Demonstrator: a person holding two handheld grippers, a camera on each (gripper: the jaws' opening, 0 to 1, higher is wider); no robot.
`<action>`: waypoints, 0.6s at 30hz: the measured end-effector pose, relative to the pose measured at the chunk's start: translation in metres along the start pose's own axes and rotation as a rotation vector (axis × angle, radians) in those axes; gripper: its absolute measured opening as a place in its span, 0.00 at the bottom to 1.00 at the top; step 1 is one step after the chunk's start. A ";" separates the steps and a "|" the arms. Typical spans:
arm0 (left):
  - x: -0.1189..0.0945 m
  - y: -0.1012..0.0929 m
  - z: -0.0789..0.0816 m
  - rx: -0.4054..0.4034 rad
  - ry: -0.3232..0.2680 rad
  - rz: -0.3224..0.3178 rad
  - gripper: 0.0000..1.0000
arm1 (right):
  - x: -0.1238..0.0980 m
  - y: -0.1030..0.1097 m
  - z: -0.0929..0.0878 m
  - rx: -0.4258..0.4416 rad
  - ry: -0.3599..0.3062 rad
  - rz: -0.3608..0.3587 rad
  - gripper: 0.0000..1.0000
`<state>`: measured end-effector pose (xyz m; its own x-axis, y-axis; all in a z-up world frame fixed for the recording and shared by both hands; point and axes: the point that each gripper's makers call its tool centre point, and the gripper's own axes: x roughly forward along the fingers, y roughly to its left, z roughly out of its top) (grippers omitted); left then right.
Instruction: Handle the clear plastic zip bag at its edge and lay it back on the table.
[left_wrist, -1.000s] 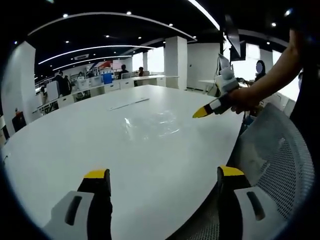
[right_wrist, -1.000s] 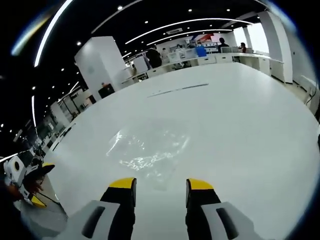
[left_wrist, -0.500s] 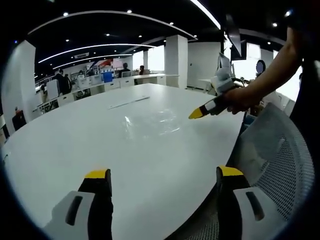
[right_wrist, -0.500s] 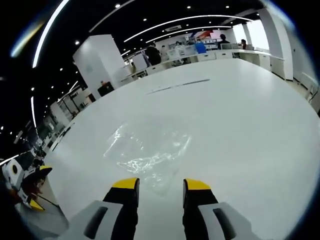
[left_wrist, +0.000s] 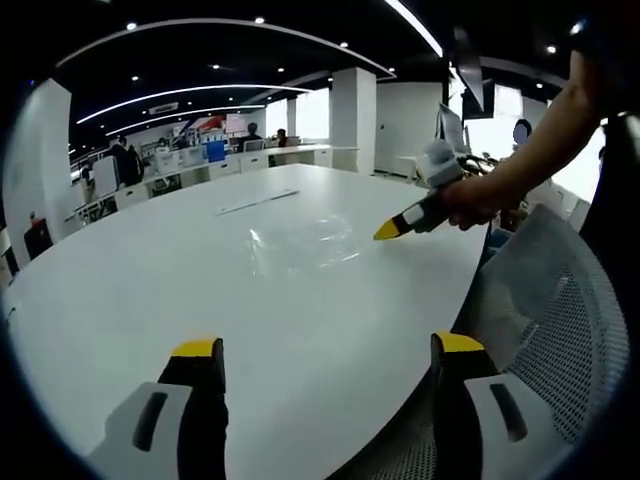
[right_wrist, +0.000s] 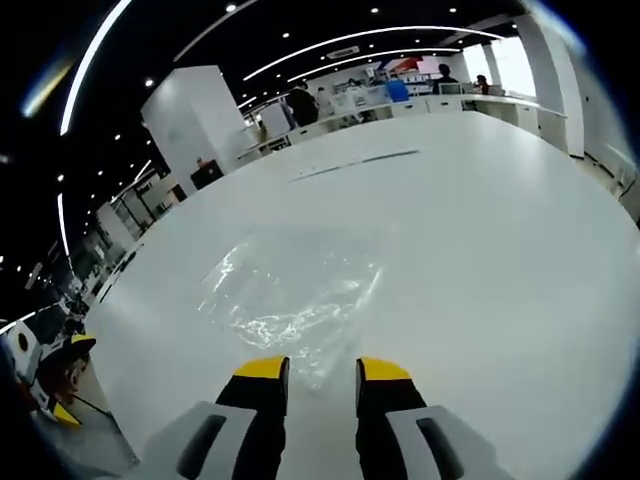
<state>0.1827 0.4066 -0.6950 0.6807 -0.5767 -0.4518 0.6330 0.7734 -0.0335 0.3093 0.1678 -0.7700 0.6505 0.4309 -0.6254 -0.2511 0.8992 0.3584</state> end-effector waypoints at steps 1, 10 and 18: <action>0.000 0.000 0.000 -0.001 0.001 0.000 0.84 | 0.002 0.000 0.000 -0.001 -0.001 0.001 0.23; 0.000 -0.001 -0.001 -0.004 0.008 -0.002 0.83 | 0.011 -0.003 0.002 -0.061 -0.008 -0.026 0.19; 0.001 -0.001 -0.004 -0.003 0.016 -0.008 0.83 | 0.014 -0.005 0.001 -0.275 0.015 -0.090 0.15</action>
<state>0.1815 0.4065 -0.6987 0.6693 -0.5790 -0.4656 0.6377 0.7693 -0.0399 0.3201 0.1691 -0.7796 0.6686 0.3481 -0.6571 -0.3794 0.9197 0.1012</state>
